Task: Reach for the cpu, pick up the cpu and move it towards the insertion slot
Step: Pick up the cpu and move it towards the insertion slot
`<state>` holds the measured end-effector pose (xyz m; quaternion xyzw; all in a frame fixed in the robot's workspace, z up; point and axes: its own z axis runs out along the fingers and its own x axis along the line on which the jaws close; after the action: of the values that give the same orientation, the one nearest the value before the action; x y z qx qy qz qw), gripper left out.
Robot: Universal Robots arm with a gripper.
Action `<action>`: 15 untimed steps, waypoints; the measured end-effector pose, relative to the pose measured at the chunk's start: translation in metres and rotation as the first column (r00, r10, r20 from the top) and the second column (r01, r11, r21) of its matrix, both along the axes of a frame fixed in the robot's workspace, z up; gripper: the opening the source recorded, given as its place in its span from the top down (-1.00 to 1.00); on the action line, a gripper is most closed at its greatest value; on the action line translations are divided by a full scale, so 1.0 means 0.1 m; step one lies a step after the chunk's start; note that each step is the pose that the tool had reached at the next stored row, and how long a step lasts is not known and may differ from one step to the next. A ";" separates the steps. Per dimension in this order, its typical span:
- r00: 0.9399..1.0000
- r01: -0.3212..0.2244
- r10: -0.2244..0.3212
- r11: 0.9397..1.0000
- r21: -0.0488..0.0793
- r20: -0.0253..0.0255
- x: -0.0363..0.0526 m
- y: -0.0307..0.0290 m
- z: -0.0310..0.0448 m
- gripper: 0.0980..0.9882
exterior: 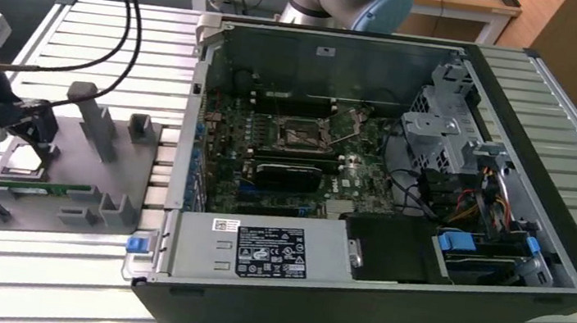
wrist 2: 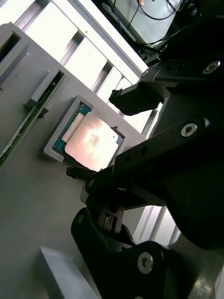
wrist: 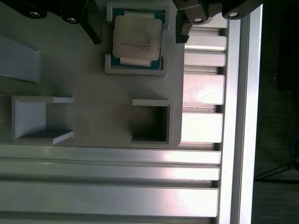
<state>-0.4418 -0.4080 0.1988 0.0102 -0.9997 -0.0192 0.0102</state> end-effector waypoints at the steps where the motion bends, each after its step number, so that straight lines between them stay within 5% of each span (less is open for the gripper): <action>1: 1.000 0.000 0.000 1.000 0.000 0.000 0.000 0.000 -0.017 -0.39; 9: 1.000 0.000 0.000 1.000 0.000 0.000 0.010 0.014 -0.100 -0.39; 15: 1.000 0.000 0.000 1.000 0.000 0.000 0.015 0.017 -0.130 -0.21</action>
<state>-0.4403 -0.4063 0.1858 0.0103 -0.9997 -0.0192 0.0100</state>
